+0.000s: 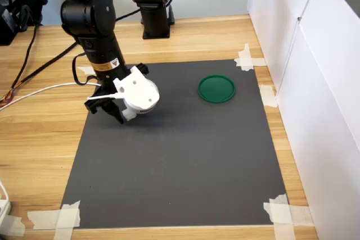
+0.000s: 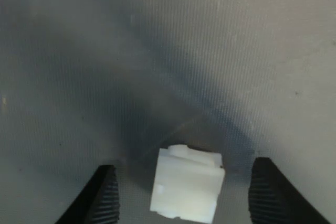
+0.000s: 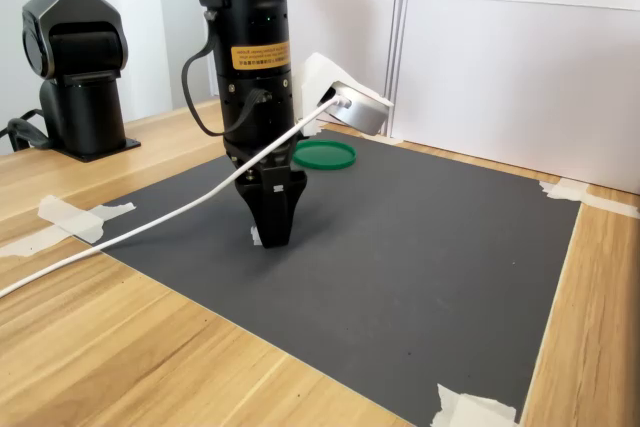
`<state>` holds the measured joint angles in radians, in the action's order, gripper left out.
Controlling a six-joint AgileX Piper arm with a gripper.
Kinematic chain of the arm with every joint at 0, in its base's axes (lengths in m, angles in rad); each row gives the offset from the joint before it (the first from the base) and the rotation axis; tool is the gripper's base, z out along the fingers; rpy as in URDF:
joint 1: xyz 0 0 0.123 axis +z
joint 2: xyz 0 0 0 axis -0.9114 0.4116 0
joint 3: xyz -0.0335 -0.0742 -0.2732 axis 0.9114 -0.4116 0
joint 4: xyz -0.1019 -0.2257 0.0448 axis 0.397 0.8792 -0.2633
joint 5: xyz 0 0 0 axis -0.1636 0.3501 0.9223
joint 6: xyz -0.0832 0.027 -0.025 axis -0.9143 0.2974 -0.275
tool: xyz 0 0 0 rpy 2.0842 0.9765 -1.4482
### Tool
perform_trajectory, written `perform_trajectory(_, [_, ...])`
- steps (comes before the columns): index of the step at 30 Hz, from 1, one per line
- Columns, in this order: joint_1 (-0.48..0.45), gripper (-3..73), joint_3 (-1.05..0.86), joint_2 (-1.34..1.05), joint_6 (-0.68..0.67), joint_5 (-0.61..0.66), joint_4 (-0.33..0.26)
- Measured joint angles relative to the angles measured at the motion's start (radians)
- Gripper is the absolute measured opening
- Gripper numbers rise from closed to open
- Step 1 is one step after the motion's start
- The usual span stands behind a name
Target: Grasp a white terminal and put it in the green lid.
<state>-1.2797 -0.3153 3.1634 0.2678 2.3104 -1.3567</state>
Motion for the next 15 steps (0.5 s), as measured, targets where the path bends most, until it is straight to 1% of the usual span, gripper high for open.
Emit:
perform_trajectory(4, [0.0, 60.1, 0.0, 0.013, 0.0, -0.002, 0.008])
perform_trajectory(8, [0.0, 51.5, 0.0, 0.017, 0.0, -0.004, 0.01])
perform_trajectory(11, [0.0, 40.3, 0.0, 0.019, 0.004, -0.005, 0.011])
perform_trajectory(12, [0.0, 35.6, 0.0, 0.019, 0.009, -0.005, 0.011])
perform_trajectory(13, [0.0, 28.9, 0.0, 0.019, 0.011, -0.006, 0.012])
perform_trajectory(14, [0.0, 26.9, 0.0, 0.019, 0.012, -0.006, 0.013])
perform_trajectory(15, [0.0, 26.9, 0.0, 0.019, 0.012, -0.006, 0.014])
